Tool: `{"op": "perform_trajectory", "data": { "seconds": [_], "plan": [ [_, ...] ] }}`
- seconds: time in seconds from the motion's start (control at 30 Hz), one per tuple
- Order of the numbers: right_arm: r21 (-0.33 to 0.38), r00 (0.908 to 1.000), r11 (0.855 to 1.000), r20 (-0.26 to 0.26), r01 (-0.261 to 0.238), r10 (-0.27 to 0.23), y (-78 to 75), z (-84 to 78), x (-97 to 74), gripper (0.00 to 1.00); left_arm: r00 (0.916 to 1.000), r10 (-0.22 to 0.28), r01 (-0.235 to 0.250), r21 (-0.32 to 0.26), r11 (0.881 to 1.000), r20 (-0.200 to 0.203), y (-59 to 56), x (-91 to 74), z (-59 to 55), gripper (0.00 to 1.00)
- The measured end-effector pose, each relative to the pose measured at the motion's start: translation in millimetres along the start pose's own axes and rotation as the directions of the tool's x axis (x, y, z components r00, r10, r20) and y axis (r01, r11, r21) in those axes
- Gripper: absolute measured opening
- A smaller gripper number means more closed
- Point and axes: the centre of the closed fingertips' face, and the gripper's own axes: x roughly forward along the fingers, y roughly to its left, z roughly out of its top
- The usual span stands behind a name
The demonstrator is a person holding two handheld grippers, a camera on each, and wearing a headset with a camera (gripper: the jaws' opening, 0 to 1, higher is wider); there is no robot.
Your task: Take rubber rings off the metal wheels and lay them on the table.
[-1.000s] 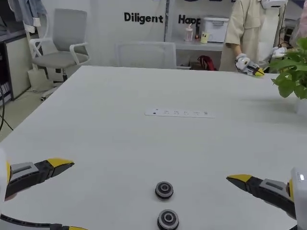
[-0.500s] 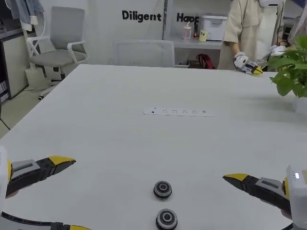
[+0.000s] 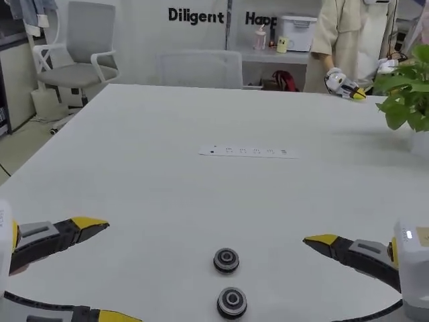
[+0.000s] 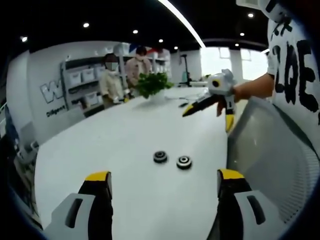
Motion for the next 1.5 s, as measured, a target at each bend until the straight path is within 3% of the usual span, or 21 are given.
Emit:
{"op": "perform_trajectory", "data": {
  "seconds": [0.4, 0.83, 1.03, 1.13, 1.5],
  "plan": [
    [-0.009, 0.9994, 1.0, 0.033, -0.008, 0.008, -8.3, 11.2, 4.5, 0.87, 0.9998, -0.017, 0.017, 0.015, 1.0, 0.011, 2.5, 7.5, 6.7, 0.88],
    [-0.044, 0.9994, 0.998, 0.005, -0.033, 0.033, -12.8, 6.0, 13.1, 0.84, 0.9991, -0.019, 0.018, 0.02, 1.0, 0.039, 13.7, 20.3, 15.8, 0.86],
    [-0.059, 0.9991, 0.997, -0.001, -0.041, 0.041, -17.2, 4.3, 17.2, 0.85, 0.9988, -0.04, 0.039, 0.004, 0.999, 0.027, 14.5, 30.6, 10.9, 0.87],
    [-0.085, 0.9984, 0.995, -0.007, -0.056, 0.056, -17.5, 3.6, 19.8, 0.81, 0.9981, -0.058, 0.058, 0.007, 0.998, 0.023, 11.9, 35.8, 9.7, 0.87],
    [-0.082, 0.9954, 0.992, -0.007, -0.096, 0.095, -16.8, 1.0, 30.9, 0.76, 0.9963, -0.086, 0.086, 0.014, 0.996, 0.009, 9.6, 48.3, 7.8, 0.83]
  ]
}}
